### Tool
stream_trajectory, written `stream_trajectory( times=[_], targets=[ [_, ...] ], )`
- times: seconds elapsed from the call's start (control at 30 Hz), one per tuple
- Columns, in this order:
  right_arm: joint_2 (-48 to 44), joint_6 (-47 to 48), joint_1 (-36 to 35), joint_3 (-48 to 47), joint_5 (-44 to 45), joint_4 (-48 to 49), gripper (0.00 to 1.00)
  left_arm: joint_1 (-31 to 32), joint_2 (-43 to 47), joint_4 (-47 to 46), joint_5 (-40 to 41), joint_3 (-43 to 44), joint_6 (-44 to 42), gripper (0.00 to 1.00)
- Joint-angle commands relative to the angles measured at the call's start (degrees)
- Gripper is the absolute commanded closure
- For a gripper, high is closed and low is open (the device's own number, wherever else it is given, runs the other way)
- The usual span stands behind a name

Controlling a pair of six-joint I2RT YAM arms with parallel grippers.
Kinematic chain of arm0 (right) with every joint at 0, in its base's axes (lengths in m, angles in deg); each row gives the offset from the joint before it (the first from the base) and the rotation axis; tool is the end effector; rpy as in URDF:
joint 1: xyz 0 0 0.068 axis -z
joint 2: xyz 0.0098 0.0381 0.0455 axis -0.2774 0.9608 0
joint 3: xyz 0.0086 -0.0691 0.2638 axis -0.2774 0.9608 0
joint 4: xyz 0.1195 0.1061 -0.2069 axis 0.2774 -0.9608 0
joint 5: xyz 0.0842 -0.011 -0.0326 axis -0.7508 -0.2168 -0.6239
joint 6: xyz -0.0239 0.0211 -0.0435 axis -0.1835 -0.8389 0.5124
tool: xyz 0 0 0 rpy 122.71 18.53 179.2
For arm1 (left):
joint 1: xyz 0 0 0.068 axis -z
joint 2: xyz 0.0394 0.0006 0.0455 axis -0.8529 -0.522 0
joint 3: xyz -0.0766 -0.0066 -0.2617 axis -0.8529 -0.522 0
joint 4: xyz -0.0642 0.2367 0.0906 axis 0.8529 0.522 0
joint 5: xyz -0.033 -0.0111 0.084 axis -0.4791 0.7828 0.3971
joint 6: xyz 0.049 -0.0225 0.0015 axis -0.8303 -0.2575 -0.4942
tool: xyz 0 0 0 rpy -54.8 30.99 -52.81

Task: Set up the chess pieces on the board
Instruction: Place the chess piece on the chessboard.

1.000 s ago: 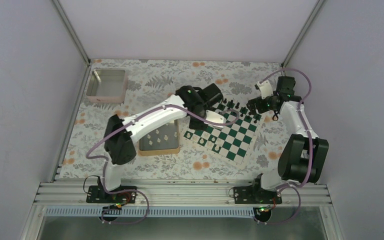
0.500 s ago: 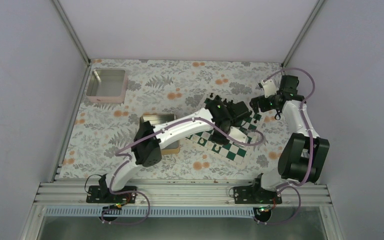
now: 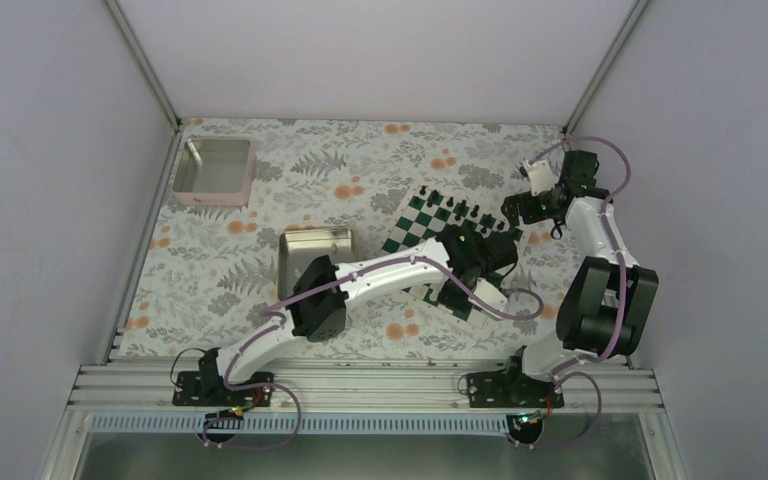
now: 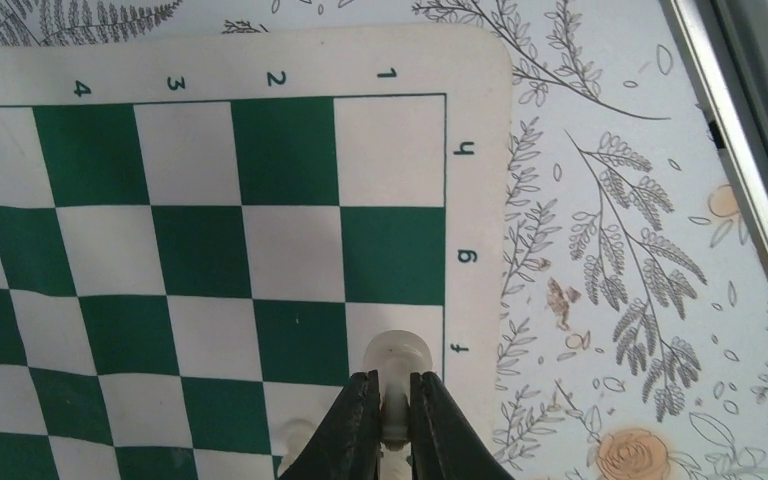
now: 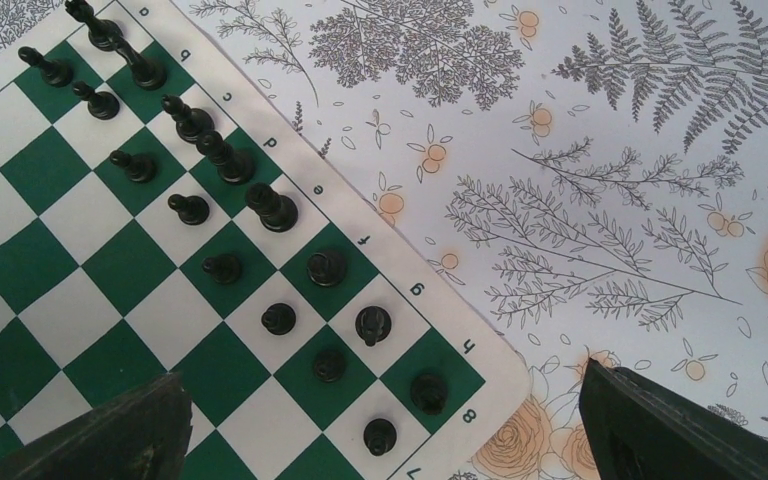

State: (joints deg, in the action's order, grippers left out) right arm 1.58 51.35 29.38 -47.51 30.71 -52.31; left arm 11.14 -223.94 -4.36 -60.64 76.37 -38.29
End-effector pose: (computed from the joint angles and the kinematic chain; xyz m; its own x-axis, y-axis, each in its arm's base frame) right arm 0.3168 -0.0632 0.2460 -0.7615 -0.2552 -0.5958 -0.3180 0.9481 0.0004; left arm 0.1715 -0.4686 0.2213 0.4642 0.8636 -0.1969 0.8853 -0.4454 0.1337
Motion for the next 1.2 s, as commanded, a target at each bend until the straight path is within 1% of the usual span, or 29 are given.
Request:
stream_trajectory(
  times=[0.0, 0.43, 0.8, 1.17],
  targets=[
    [-0.46, -0.82, 0.57, -1.68, -0.61, -0.49, 0.00, 0.36, -1.41, -1.45, -1.01, 2.99, -0.92, 0.91],
    [-0.57, -0.60, 0.55, -1.17, -0.78, -0.31, 0.00, 0.37, -3.77, -2.86, -2.18, 2.59, -0.91, 0.90],
    [-0.88, -0.73, 0.52, -1.50, -1.35, -0.38, 0.00, 0.47, -5.99, -2.78, -1.31, 3.82, -1.01, 0.90],
    [-1.09, -0.48, 0.54, -1.33, -1.67, -0.29, 0.00, 0.47, -6.82, -3.13, -1.07, 3.19, -0.97, 0.90]
  ],
)
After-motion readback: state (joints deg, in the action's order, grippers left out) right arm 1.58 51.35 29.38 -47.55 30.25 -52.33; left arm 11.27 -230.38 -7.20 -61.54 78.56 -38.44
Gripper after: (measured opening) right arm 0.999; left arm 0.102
